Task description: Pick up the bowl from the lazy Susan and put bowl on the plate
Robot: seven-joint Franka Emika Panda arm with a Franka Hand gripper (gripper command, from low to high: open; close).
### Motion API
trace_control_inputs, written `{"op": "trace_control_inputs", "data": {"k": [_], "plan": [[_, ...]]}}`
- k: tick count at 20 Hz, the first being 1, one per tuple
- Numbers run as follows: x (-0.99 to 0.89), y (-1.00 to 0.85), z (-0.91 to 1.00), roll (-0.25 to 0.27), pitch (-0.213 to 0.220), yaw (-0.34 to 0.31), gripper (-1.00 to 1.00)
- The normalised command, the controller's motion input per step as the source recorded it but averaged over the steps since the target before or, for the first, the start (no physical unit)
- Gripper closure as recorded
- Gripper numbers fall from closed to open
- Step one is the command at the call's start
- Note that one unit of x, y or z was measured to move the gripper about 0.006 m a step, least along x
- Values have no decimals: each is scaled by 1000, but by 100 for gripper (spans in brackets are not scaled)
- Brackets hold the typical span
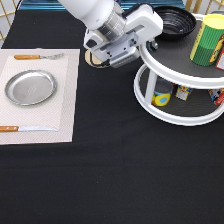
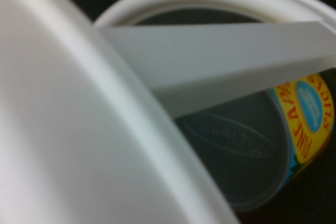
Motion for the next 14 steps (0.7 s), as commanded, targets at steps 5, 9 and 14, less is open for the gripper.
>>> {"op": "trace_control_inputs", "data": {"k": [5, 9, 14], "plan": [[722, 109, 0, 0, 0, 0, -100], [303, 4, 96, 12, 0, 0, -100], [-77, -58, 655, 3, -41, -22, -100]]}}
